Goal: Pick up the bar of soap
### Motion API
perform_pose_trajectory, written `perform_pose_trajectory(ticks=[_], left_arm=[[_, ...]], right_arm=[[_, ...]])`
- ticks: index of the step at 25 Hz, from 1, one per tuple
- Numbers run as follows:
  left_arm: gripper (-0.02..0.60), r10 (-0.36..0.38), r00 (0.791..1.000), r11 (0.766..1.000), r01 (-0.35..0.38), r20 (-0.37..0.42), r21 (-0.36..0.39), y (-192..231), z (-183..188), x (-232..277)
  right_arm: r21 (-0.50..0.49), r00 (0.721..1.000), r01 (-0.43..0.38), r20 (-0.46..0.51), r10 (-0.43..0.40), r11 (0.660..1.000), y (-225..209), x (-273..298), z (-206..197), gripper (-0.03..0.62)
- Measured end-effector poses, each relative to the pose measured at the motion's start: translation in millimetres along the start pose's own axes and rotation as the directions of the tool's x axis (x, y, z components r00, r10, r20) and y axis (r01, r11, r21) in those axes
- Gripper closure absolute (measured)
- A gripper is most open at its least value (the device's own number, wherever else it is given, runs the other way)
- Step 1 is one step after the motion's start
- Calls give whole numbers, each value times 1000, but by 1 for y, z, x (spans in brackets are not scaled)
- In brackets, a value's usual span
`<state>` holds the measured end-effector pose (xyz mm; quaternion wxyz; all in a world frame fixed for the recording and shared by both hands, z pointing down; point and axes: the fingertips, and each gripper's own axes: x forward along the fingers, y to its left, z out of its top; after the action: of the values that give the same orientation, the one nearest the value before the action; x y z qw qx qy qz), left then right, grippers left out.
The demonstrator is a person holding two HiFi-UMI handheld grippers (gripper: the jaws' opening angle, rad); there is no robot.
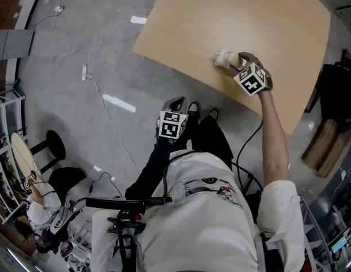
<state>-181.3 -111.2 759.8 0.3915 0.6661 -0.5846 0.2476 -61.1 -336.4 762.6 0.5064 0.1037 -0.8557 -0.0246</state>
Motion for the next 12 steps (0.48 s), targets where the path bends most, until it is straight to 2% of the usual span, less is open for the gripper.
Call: perform_pose_trajectory(ticks=[3,6,9,12], left_arm=[[577,-20,999,1000,19,45,21,-8,21,-2],[577,-34,993,999,29,110,44,-22,55,-5],[577,-49,977,997,34,208,76,-42,102,-9],[577,-75,946,993,41,315,112,-61,146,-22]], right_arm=[[100,993,78,86,-87,992,0,-34,12,341],[246,969,136,167,-180,960,-6,-77,17,341],[342,929,193,238,-284,920,-11,-128,17,341],[417,878,256,278,-390,872,-6,-183,15,341]])
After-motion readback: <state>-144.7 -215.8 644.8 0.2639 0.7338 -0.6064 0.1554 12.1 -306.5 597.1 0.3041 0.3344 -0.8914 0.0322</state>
